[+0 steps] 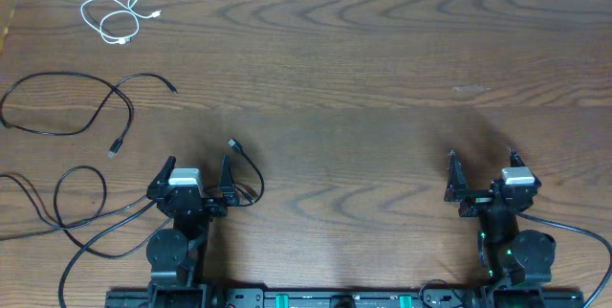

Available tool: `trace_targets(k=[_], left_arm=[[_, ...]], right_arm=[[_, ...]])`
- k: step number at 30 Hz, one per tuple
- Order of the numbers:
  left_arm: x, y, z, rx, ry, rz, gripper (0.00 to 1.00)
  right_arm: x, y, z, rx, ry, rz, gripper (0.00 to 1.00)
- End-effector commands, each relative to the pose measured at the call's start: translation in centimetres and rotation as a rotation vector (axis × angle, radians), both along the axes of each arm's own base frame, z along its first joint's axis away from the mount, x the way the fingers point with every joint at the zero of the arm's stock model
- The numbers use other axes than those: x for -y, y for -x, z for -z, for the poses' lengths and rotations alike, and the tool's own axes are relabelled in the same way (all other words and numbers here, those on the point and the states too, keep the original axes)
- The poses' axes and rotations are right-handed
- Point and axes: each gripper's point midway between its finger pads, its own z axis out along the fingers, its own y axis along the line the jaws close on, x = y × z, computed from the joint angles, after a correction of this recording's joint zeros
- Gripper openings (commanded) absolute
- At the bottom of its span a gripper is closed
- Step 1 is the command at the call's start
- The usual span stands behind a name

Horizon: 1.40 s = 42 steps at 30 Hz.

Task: Untangle cables

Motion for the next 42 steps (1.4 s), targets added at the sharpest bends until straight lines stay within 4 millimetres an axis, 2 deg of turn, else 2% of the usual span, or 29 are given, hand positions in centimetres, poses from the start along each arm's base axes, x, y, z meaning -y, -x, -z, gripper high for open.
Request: trace_targets(k=[1,32,42], left_arm=[[-0.06,0.08,1.56,-0.045,-0.015,-0.003,0.98],[-0.06,0.08,1.58,-0.046,-0.015,-0.003,0.98],[-0.06,0.08,1.58,-0.046,-0.015,-0.003,0.98]], right_arm=[[0.25,0.02,0.04,-0.001,-0.010,0.013,0.99],[0.24,0.02,0.03,0.000,-0.010,0.012,0.99],[1.18,0.01,0.08,-0.002,-0.009,0.051,0.99]])
